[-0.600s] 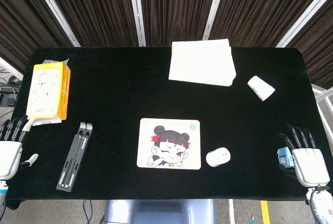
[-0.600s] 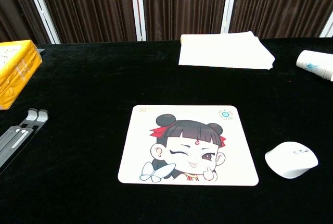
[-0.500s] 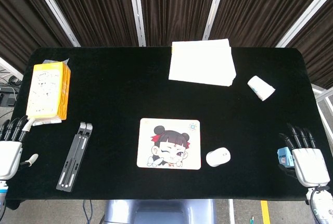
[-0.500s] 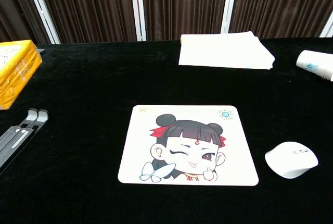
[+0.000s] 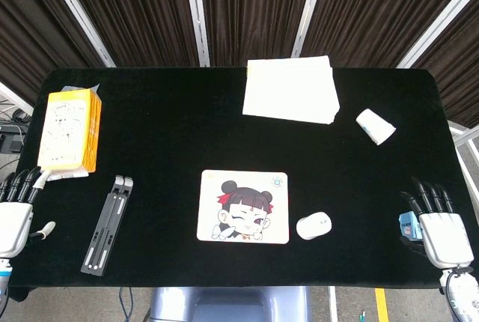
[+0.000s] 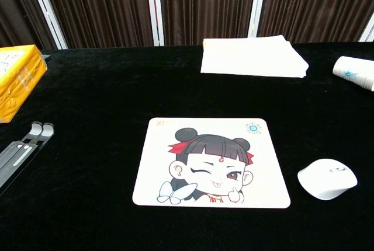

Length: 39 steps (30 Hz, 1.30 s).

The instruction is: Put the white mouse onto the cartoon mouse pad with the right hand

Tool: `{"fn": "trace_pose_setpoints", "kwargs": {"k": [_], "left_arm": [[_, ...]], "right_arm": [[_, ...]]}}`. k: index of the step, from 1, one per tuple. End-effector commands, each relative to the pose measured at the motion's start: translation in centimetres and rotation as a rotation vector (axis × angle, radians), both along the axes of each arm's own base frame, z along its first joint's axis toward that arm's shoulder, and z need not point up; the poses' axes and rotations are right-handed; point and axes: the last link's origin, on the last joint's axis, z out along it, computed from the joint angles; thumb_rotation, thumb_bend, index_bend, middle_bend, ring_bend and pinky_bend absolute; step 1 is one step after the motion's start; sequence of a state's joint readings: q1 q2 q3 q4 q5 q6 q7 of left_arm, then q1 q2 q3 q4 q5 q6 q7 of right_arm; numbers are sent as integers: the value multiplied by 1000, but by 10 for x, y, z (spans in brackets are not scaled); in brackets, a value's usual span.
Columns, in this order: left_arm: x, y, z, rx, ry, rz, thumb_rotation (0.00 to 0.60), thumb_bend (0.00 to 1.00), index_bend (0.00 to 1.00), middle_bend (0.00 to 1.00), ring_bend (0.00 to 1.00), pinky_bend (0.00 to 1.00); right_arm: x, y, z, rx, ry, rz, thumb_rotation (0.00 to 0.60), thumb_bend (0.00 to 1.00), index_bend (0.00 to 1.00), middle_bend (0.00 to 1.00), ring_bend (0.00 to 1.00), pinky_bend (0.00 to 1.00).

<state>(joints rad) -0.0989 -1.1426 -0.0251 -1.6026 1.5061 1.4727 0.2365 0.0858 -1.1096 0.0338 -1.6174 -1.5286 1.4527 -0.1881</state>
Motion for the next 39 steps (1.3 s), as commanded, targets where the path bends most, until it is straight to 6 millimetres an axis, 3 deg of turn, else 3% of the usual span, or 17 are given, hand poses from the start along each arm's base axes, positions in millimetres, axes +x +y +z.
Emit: {"fn": "trace_pose_setpoints", "kwargs": {"k": [1,8,15,24,32,39], "left_arm": [[0,0,0,0,-2,3,600,182,0,0,0,0],[0,-1,1,0,-7,7,600,182,0,0,0,0],[1,-1,0,-2,-13,6,600,182,0,0,0,0],[1,0,0,-8,-16,2,600,181,0,0,0,0],[2,1,-1,-11,-17,0,600,182,0,0,0,0],[2,2,-2,-17,-16,2,600,183,0,0,0,0]], "right_arm": [[0,0,0,2,0,2,600,26,185,0,0,0],[2,0,-2,21,-32,1,600,30,185,0,0,0],[14,5,-19,133,-237,-72,600,51,232,25,0,0],[37,-5,-57,275,-145,3,600,51,241,38,0,0],[52,-15,-103,306,-107,32,600,51,266,52,0,0],[59,-20,-131,311,-80,51,600,50,271,55,0,0]]}}
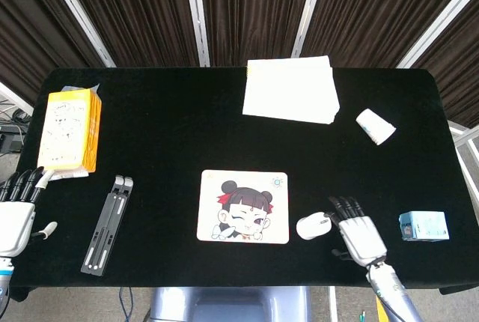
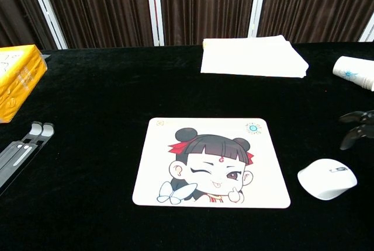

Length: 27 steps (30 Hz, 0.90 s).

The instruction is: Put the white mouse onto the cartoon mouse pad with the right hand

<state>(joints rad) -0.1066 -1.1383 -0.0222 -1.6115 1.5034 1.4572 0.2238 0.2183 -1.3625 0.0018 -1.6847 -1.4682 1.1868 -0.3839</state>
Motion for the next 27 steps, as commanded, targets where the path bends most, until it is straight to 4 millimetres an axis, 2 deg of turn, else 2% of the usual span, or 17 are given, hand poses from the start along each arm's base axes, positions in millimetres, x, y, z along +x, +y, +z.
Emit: {"fn": "trace_pose_setpoints", "kwargs": {"k": [1,20,27], "left_arm": [[0,0,0,0,1,-1,600,182,0,0,0,0],[0,2,-2,-11,6,9,600,182,0,0,0,0],[1,3,-3,-13,4,14,600,181,0,0,0,0]], "right_arm": [[3,-6,-12,-11,19,18,600,50,272,55,0,0],[8,-20,-36,13,21,20,600,64,305,68,0,0],[23,-23,-48,14,14,60,600,65,311,74,0,0]]}}
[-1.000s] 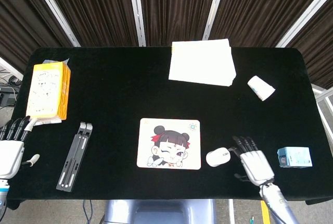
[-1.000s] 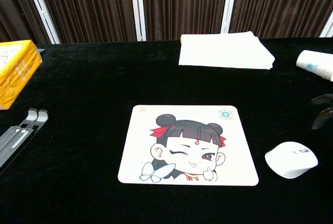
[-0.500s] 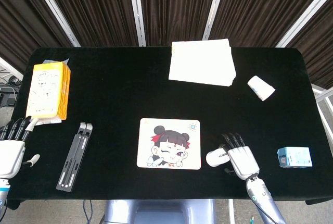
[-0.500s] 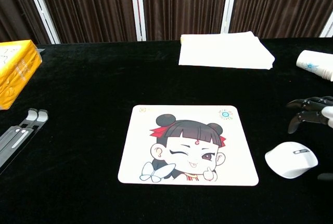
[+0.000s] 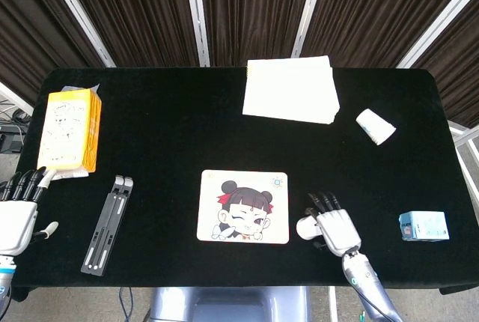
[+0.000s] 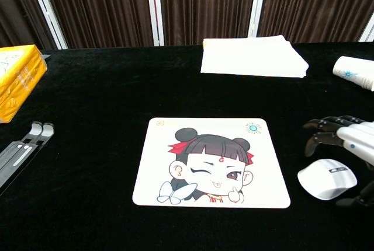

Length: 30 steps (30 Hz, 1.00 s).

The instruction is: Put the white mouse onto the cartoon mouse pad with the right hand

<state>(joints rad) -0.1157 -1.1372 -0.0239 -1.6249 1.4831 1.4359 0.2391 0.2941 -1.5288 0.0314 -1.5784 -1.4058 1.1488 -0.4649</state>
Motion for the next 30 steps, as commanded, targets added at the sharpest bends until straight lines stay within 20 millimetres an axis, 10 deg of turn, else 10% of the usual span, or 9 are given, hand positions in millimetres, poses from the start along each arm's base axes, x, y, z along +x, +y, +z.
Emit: {"fn": "trace_pose_setpoints", "kwargs": {"k": [1,11,18,24,30], "left_arm": [[0,0,0,-1,2,-2,600,180,0,0,0,0],[0,0,-1,-5,3,0,600,182,0,0,0,0],[1,0,-1,-4,2,0,600,181,0,0,0,0],[1,0,-1,-5,1,0,600,182,0,0,0,0],[1,0,-1,-1,-1,2,600,181,0,0,0,0]], "right_arm": [[5,-1,-5,4,8,20,600,66,311,74,0,0],[-6,-5,-11,15,107,7,600,77,333,81,0,0],[-7,-7,-14,20,103,-4,600,283,478,211,0,8],[7,-5,-13,-4,55,75,600,319,602,469,242,415],[29,-9,-9,-45,2,219,600,317,647,550,353,541]]}}
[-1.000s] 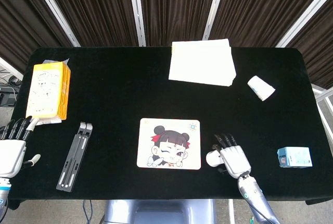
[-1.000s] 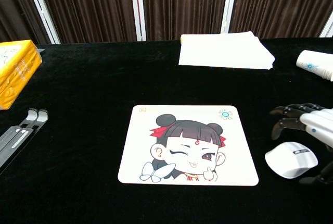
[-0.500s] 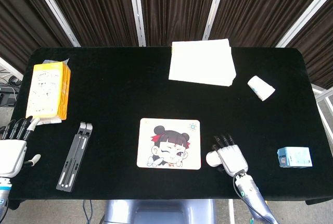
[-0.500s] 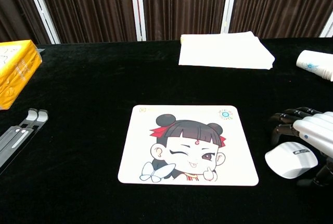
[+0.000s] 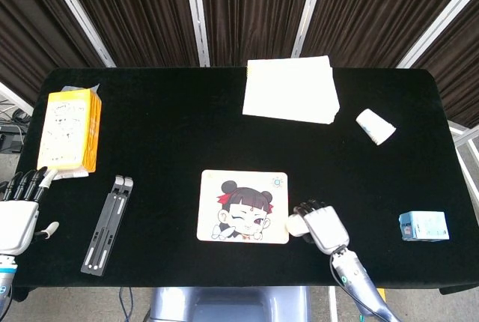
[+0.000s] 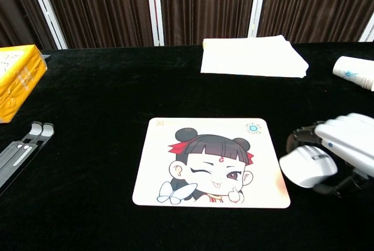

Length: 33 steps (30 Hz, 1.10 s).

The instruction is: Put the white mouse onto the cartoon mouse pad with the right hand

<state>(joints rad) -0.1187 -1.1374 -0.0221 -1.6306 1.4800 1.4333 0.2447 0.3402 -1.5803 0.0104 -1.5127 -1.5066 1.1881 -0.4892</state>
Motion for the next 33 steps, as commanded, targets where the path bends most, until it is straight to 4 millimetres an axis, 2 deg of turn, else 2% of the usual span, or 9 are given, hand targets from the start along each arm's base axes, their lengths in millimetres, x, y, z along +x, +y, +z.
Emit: {"fn": "trace_pose_setpoints", "kwargs": {"k": [1,8,23,29,33], "left_arm": [[0,0,0,5,-2,2,600,182,0,0,0,0],[0,0,0,5,-6,7,600,181,0,0,0,0],[-2,8,-2,-30,-25,47,600,181,0,0,0,0],[-2,10,-3,-44,-26,62,600,182,0,0,0,0],[-1,10,-3,-46,-29,61,600,181,0,0,0,0]], "right_arm": [[14,-5,2,-20,-44,74,600,317,648,550,353,541],[32,-21,0,-29,-36,158,600,317,653,549,354,541],[85,-83,-44,57,93,508,600,316,662,549,353,534],[96,-104,-56,95,142,625,600,304,663,549,351,530],[98,-109,-62,153,162,694,600,302,666,553,351,528]]}}
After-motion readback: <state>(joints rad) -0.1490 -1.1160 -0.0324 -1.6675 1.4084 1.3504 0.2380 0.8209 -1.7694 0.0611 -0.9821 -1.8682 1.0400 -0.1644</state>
